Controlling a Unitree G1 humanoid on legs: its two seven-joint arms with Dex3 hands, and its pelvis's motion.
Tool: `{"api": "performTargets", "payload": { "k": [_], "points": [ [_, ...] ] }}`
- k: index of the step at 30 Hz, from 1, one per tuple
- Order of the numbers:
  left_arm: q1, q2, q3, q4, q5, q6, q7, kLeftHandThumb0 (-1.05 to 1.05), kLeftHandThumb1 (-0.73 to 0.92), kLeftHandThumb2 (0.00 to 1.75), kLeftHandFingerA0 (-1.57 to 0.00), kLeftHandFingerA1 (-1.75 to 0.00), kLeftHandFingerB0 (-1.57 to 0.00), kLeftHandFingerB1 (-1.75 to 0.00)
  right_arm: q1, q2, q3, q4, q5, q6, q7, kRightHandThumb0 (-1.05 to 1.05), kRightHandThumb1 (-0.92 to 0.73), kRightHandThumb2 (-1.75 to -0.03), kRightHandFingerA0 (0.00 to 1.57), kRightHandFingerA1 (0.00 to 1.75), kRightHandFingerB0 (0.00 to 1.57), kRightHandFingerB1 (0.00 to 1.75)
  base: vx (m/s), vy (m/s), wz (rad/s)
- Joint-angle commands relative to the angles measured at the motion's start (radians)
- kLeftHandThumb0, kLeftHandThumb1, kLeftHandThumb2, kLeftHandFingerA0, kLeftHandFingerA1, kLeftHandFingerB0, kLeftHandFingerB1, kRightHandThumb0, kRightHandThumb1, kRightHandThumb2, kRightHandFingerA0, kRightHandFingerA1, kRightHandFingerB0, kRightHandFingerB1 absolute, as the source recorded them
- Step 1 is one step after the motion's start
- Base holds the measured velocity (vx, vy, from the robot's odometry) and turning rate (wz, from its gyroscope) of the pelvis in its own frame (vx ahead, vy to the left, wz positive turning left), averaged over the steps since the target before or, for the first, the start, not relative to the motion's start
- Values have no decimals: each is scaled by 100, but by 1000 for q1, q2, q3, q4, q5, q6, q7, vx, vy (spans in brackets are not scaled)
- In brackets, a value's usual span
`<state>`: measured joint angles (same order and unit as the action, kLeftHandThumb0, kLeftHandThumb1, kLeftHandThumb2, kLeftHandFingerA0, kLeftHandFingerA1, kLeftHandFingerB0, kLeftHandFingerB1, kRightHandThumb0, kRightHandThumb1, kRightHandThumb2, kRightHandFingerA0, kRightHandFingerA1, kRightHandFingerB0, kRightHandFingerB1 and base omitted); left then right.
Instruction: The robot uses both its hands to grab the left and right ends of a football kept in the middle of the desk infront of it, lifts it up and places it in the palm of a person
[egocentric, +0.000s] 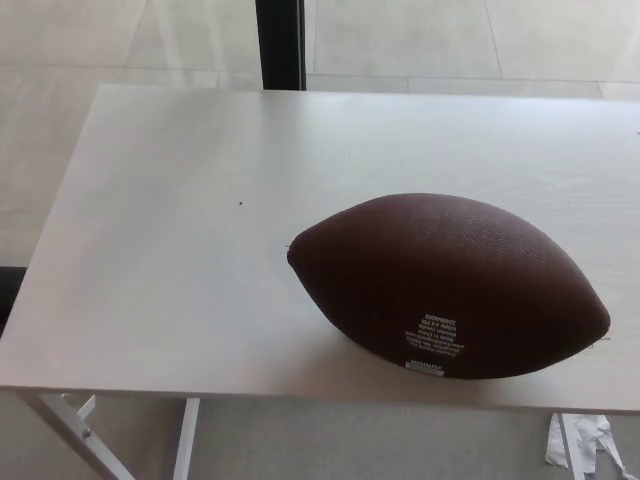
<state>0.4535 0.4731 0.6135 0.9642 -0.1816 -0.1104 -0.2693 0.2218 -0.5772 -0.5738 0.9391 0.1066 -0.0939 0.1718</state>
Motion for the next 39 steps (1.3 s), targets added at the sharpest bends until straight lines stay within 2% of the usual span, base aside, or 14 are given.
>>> {"api": "performTargets", "payload": {
  "k": [1,11,12,14,15,17,18,19,22,26,27,28,37,39],
  "points": [
    [14,-4,92,-21,-145,-35,-124,-78,53,89,-53,-70,-31,-55,-17,-21,-81,6,116,-51,68,-74,-61,-95,29,51,12,41,0,0,0],
    [-110,14,205,-41,-234,-4,-118,-75,74,62,-58,-64,-32,-45,-65,-55,-266,-83,217,31,-35,-88,-82,-66,39,43,16,27,0,0,0],
    [-133,36,190,-71,-213,-34,-127,-78,80,64,-61,-59,-34,-43,-94,-63,-320,-107,263,40,-54,-101,-71,-103,34,50,12,38,0,0,0],
    [-185,50,207,-119,-244,-24,-146,-80,77,63,-63,-56,-37,-42,-126,-64,-354,-162,279,60,-81,-91,-79,-66,41,40,16,26,0,0,0],
    [-214,59,207,-194,-265,19,-147,-88,66,101,-60,-63,-32,-51,-147,-63,-358,-205,282,69,-93,-89,-65,-102,37,51,9,40,0,0,0],
    [-238,53,191,-388,-275,58,-120,-89,68,104,-60,-63,-31,-53,-175,-49,-363,-302,299,96,-88,-87,-80,-65,48,37,24,29,0,0,0],
    [-252,53,190,-437,-289,83,-115,-83,76,63,-69,-50,-39,-40,-183,-41,-362,-342,306,105,-86,-88,-79,-65,46,37,27,30,0,0,0],
    [-282,59,187,-484,-307,114,-115,-85,57,98,-62,-56,-40,-50,-204,-35,-360,-374,320,104,-77,-87,-78,-64,46,38,30,31,0,0,0],
    [-328,74,173,-564,-321,161,-116,-85,71,63,-71,-41,-51,-36,-236,-15,-353,-448,333,134,-94,-86,-79,-65,48,37,30,31,0,0,0],
    [-474,68,54,-821,-348,299,-64,-87,62,71,-56,-43,-44,-40,-319,76,-240,-672,345,202,-120,-88,-80,-65,68,48,40,36,0,0,0],
    [-495,58,18,-857,-334,303,-67,-80,77,64,-50,-39,-37,-36,-324,106,-210,-696,330,178,-112,-97,-70,-106,64,58,36,51,0,0,0],
    [-523,25,-19,-910,-350,328,-48,-81,64,96,-31,-52,-19,-47,-327,152,-172,-748,324,171,-121,-95,-78,-66,68,44,40,40,0,0,0],
    [-638,-168,-306,-1016,-239,397,1,-81,74,105,-26,-59,-15,-50,-306,379,61,-943,315,272,-115,-87,-82,-65,53,39,35,31,0,0,0],
    [-647,-192,-352,-1007,-217,401,1,-81,74,104,-25,-61,-13,-50,-301,414,76,-957,338,316,-130,-87,-61,-101,46,52,32,46,0,0,0]
  ]
}}
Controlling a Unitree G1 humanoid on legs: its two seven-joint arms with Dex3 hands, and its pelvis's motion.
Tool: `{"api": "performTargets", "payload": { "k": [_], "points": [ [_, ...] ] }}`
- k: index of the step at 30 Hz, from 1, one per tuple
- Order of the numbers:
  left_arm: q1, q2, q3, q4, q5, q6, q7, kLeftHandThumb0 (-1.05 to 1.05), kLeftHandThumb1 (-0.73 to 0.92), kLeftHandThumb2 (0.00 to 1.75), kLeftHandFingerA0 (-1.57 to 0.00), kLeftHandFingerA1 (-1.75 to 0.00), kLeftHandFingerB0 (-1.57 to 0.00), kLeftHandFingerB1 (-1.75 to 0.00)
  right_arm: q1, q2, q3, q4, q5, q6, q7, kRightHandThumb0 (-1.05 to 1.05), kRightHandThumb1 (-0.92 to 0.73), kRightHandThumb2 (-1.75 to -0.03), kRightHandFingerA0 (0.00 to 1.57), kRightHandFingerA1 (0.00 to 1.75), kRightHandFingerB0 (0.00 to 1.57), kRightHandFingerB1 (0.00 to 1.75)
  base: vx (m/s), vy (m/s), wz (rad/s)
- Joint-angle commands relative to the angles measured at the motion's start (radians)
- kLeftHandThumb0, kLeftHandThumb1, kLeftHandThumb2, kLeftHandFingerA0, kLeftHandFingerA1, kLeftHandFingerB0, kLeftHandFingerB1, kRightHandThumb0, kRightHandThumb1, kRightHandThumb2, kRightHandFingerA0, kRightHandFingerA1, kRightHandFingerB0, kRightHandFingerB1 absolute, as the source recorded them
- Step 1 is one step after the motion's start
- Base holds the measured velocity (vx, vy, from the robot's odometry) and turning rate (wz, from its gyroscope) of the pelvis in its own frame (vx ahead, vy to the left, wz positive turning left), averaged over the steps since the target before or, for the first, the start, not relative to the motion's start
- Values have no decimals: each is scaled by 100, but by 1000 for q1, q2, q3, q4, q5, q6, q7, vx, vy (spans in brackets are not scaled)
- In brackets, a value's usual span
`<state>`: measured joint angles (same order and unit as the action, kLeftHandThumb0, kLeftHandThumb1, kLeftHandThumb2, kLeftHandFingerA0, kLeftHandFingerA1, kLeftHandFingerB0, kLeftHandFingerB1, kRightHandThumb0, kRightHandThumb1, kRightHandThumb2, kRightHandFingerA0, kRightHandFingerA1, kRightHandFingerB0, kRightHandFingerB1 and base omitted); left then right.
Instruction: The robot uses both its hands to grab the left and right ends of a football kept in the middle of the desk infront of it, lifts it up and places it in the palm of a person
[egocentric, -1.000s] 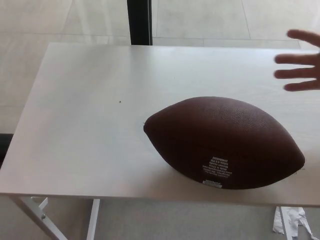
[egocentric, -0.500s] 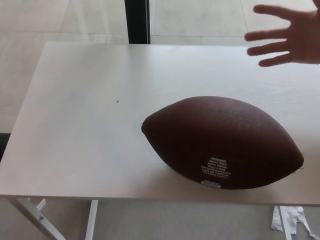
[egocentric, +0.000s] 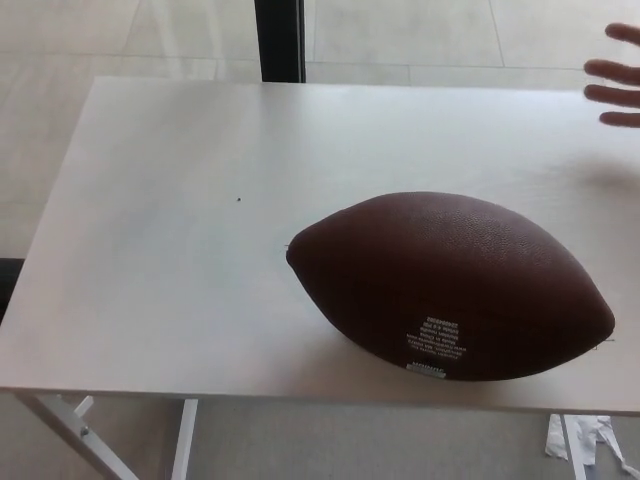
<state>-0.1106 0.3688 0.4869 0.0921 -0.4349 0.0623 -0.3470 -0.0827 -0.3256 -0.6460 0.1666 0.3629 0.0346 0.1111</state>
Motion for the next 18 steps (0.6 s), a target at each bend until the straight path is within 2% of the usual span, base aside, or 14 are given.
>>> {"api": "performTargets", "payload": {
  "k": [1,4,5,6,7,10,11,12,13,14,17,18],
  "points": [
    [-89,-100,-251,-128,50,228,79,-80,75,104,-26,-62,-13,-51,8,181,162,-193,63,193,-88,-88,-79,-64,55,39,37,32,0,0,0],
    [-96,-120,-329,-120,91,252,91,-78,75,105,-28,-63,-14,-51,17,217,209,-187,6,183,-105,-86,-81,-65,58,40,40,33,0,0,0],
    [-94,-123,-357,-113,112,246,92,-77,75,105,-30,-63,-14,-52,20,216,220,-171,0,175,-87,-93,-71,-105,50,53,32,45,0,0,0],
    [-98,-133,-406,-99,157,259,111,-78,75,105,-30,-63,-14,-52,19,209,238,-142,-10,195,-75,-94,-70,-104,50,52,33,45,0,0,0],
    [-96,-136,-417,-90,163,258,116,-80,74,104,-29,-63,-14,-52,16,209,243,-128,-14,197,-73,-85,-63,-103,47,54,30,45,0,0,0],
    [-92,-121,-447,-79,170,265,106,-80,74,106,-29,-63,-15,-53,19,195,259,-128,-7,242,-70,-88,-65,-102,43,51,31,45,0,0,0],
    [-94,-116,-463,-59,191,248,107,-81,73,103,-27,-63,-17,-53,21,175,282,-118,-38,235,-60,-84,-82,-66,49,42,36,32,0,0,0],
    [-95,-115,-469,-50,197,244,113,-81,73,103,-27,-63,-16,-52,19,173,285,-111,-35,238,-60,-82,-64,-104,42,54,27,45,0,0,0],
    [-95,-112,-469,-52,196,245,115,-81,73,103,-27,-63,-16,-52,16,172,288,-111,-35,239,-61,-82,-64,-104,42,54,27,45,0,0,0],
    [-96,-112,-473,-49,199,250,119,-81,73,104,-28,-63,-15,-52,17,171,291,-107,-40,235,-62,-85,-82,-66,50,44,35,31,0,0,0],
    [-90,-112,-485,-35,213,263,126,-80,73,105,-29,-64,-15,-53,18,163,294,-104,-39,301,-88,-86,-84,-66,51,39,39,32,0,0,0],
    [-87,-109,-487,-32,216,258,121,-79,73,105,-29,-64,-15,-53,17,167,288,-106,-29,328,-98,-86,-66,-105,44,52,33,46,0,0,0]
  ]
}}
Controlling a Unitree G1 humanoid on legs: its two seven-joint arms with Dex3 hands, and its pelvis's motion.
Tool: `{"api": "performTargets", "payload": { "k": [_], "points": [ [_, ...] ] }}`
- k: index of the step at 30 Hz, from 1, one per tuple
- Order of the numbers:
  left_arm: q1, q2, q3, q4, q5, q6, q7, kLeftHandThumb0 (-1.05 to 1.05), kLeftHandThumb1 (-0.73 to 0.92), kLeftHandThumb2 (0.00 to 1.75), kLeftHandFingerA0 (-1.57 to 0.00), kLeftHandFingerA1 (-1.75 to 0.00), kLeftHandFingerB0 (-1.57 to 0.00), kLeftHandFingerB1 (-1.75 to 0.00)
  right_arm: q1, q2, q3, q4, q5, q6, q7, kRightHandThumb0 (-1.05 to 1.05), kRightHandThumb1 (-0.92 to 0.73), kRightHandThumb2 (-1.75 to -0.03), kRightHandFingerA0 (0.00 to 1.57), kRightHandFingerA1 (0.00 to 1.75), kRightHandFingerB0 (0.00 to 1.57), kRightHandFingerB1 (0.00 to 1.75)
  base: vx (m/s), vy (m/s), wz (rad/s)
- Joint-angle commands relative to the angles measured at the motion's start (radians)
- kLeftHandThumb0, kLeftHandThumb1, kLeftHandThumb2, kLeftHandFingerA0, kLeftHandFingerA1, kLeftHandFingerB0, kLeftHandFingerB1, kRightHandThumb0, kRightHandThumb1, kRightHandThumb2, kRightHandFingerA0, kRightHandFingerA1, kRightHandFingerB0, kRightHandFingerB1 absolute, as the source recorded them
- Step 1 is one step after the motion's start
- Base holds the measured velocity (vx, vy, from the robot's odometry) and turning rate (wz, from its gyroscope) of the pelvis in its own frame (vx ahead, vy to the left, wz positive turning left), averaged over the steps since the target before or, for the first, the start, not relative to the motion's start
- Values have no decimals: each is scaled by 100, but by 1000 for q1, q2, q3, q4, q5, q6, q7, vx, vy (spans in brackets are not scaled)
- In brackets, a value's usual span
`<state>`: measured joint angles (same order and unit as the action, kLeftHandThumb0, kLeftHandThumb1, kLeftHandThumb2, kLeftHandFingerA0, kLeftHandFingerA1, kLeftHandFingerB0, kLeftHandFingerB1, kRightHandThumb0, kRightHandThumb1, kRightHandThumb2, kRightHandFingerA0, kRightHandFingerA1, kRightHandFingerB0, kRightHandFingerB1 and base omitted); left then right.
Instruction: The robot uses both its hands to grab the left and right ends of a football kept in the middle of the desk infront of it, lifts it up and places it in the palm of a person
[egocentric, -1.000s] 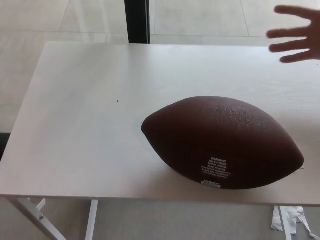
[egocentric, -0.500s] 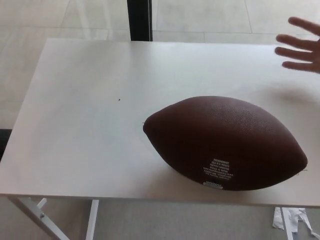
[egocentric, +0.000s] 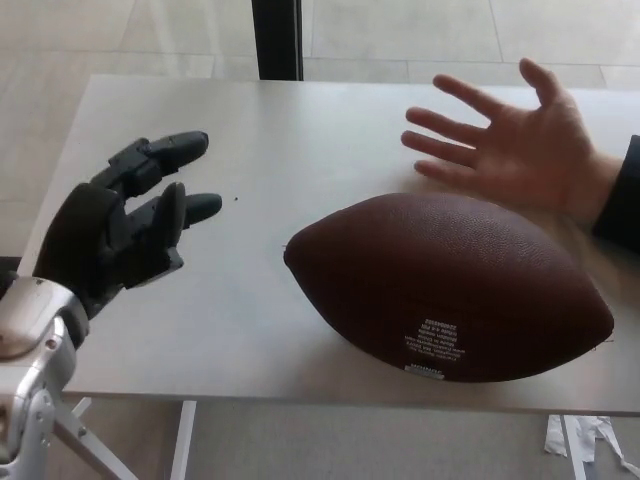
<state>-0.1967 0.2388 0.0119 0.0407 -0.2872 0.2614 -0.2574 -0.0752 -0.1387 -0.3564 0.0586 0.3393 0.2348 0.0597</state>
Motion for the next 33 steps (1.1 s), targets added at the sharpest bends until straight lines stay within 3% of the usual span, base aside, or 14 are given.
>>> {"api": "performTargets", "payload": {
  "k": [1,2,7,8,10,11,13,16,17,19,20,21,31,33],
  "points": [
    [4,21,-13,24,75,54,32,-79,72,106,-30,-65,-14,-53,12,-22,-1,7,-1,145,-42,-86,-85,-67,51,39,37,32,0,0,0],
    [5,22,-12,30,77,49,29,-79,92,69,-32,-64,-20,-49,13,-19,0,5,2,160,-44,-86,-85,-67,50,39,38,32,0,0,0],
    [37,22,-5,29,73,49,11,-78,92,67,-35,-68,-19,-47,39,-35,51,31,-42,163,-16,-88,-85,-67,54,41,37,32,0,0,0],
    [47,26,-3,25,71,46,3,-77,71,107,-32,-67,-13,-53,49,-36,66,32,-49,159,-8,-88,-86,-68,53,42,37,32,0,0,0],
    [51,27,-7,19,75,61,4,-78,73,107,-34,-66,-12,-51,70,-19,76,6,-49,178,-31,-88,-85,-67,54,42,39,32,0,0,0],
    [49,24,-6,25,73,66,5,-75,92,68,-34,-61,-18,-44,79,-9,80,-8,-48,183,-40,-87,-85,-67,53,43,39,32,0,0,0],
    [48,10,-3,36,68,72,10,-76,92,67,-35,-63,-20,-45,105,37,97,-66,-57,209,-97,-96,-75,-112,49,57,35,46,0,0,0],
    [47,-6,-16,39,73,85,14,-77,73,107,-30,-64,-13,-51,134,99,121,-146,-69,235,-154,-91,-89,-67,57,50,43,33,0,0,0],
    [46,-7,-14,39,78,85,21,-77,92,70,-30,-59,-14,-43,115,121,128,-143,-71,235,-169,-88,-69,-111,52,59,36,47,0,0,0],
    [46,-14,-17,43,83,82,26,-78,73,107,-30,-63,-12,-51,117,141,135,-165,-76,250,-182,-91,-88,-67,58,49,45,34,0,0,0],
    [45,-16,-22,49,87,73,23,-76,74,107,-27,-62,-10,-50,121,149,140,-173,-82,250,-185,-94,-73,-113,53,57,37,46,0,0,0],
    [48,-22,-26,53,92,71,26,-77,74,108,-28,-63,-9,-50,127,165,144,-187,-80,257,-193,-92,-87,-67,60,48,47,35,0,0,0],
    [50,-69,-29,79,109,57,43,-79,78,107,-26,-63,-10,-51,185,230,203,-269,-127,240,-225,-90,-91,-68,59,47,46,35,0,0,0],
    [49,-89,-22,83,102,73,57,-79,92,77,-27,-63,-10,-43,196,230,199,-268,-124,226,-218,-87,-70,-112,51,56,37,48,0,0,0]
  ]
}}
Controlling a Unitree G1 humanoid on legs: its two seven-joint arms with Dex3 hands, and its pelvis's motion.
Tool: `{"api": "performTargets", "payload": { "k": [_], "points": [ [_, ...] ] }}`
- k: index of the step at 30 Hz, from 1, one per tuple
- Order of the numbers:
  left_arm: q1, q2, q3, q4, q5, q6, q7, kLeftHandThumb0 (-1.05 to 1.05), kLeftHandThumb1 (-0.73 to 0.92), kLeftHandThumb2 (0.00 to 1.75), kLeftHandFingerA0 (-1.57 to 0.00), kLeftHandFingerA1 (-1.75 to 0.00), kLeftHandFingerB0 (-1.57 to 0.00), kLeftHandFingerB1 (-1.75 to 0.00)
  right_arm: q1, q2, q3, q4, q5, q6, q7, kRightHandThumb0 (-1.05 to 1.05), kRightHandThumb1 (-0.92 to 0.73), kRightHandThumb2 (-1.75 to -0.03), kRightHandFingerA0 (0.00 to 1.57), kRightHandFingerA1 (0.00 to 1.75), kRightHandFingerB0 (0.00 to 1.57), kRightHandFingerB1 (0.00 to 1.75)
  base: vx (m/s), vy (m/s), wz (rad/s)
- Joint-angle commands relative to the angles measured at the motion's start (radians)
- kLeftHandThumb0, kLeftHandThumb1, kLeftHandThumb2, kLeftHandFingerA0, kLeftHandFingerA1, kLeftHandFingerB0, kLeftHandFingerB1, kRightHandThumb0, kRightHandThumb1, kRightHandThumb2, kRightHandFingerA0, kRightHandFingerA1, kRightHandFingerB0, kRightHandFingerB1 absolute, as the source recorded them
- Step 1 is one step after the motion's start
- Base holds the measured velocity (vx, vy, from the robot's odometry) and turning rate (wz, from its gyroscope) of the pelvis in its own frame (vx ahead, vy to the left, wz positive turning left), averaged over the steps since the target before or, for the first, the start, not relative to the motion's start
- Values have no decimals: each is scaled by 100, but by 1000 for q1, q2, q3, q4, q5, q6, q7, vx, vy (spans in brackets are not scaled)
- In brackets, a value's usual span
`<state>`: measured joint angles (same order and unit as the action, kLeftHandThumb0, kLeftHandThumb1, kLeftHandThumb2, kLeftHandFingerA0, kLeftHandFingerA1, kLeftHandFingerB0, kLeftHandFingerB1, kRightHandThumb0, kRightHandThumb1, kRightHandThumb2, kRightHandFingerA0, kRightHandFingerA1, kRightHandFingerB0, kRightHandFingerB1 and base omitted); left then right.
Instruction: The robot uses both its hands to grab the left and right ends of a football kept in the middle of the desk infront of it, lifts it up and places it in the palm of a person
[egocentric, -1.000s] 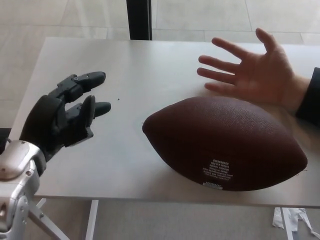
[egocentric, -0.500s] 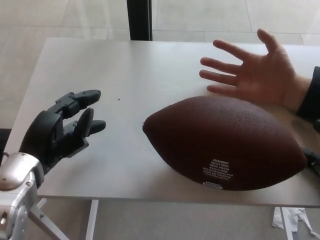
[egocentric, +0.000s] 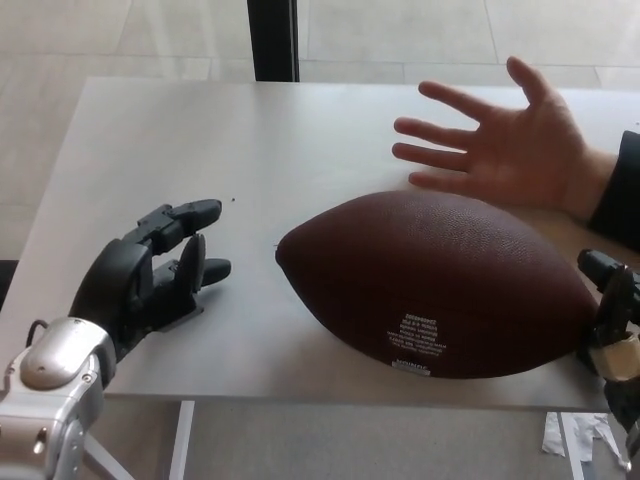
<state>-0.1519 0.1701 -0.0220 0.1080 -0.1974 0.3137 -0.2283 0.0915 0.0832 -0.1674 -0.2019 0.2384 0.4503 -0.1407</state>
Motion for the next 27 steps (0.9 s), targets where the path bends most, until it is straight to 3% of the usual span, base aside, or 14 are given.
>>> {"api": "performTargets", "payload": {
  "k": [1,4,5,6,7,8,9,11,13,15,21,23,24,27],
  "points": [
    [4,-27,15,18,12,24,34,-80,92,77,-28,-62,-11,-43,30,9,9,-7,-22,10,-19,-90,-90,-68,59,47,45,34,0,0,0],
    [-2,-59,36,26,-7,53,54,-79,77,111,-27,-63,-10,-49,32,13,8,-11,-29,2,-29,-91,-90,-68,59,48,46,34,0,0,0],
    [-2,-71,43,30,-12,55,58,-82,92,75,-28,-62,-11,-41,32,14,6,-14,-28,6,-33,-91,-89,-68,59,49,46,35,0,0,0],
    [-1,-78,44,30,-8,52,60,-80,76,112,-26,-63,-8,-49,35,14,8,-12,-30,-1,-30,-92,-88,-67,59,50,47,35,0,0,0],
    [-2,-87,46,34,-5,50,66,-81,75,113,-27,-63,-8,-49,38,12,12,-14,-37,-8,-28,-87,-69,-110,54,60,40,49,0,0,0],
    [-3,-97,49,39,-2,51,74,-85,77,112,-30,-64,-12,-50,37,12,11,-17,-39,-4,-32,-92,-88,-67,60,51,48,35,0,0,0],
    [0,-103,49,36,1,53,75,-86,78,113,-30,-64,-11,-50,40,8,15,-20,-46,-9,-32,-87,-69,-111,53,60,38,48,0,0,0],
    [1,-119,52,43,-2,44,75,-82,77,115,-27,-64,-8,-48,33,7,9,-22,-44,-1,-36,-91,-87,-67,62,52,50,36,0,0,0],
    [-1,-136,47,48,4,54,88,-85,80,116,-28,-63,-10,-45,26,3,1,-23,-37,-2,-28,-88,-67,-109,57,61,44,50,0,0,0],
    [-7,-153,43,67,13,42,97,-90,92,82,-34,-64,-11,-37,11,4,-9,-18,-30,-1,-27,-90,-86,-67,62,53,50,36,0,0,0],
    [-45,-203,39,102,23,57,144,-88,92,83,-34,-64,-11,-38,1,10,0,-8,-46,-2,-33,-91,-86,-66,65,54,51,36,0,0,0],
    [-70,-213,29,125,34,56,152,-84,83,118,-33,-66,-11,-45,1,10,6,-4,-48,-5,-28,-92,-86,-66,63,52,51,36,0,0,0],
    [-86,-216,20,138,42,56,156,-90,92,84,-35,-65,-11,-37,1,9,8,1,-51,-10,-28,-93,-86,-67,63,52,51,36,0,0,0],
    [-117,-232,-4,150,77,50,197,-85,92,82,-38,-66,-16,-42,-5,11,18,12,-59,-21,-29,-94,-86,-67,64,54,52,37,0,0,0]
  ]
}}
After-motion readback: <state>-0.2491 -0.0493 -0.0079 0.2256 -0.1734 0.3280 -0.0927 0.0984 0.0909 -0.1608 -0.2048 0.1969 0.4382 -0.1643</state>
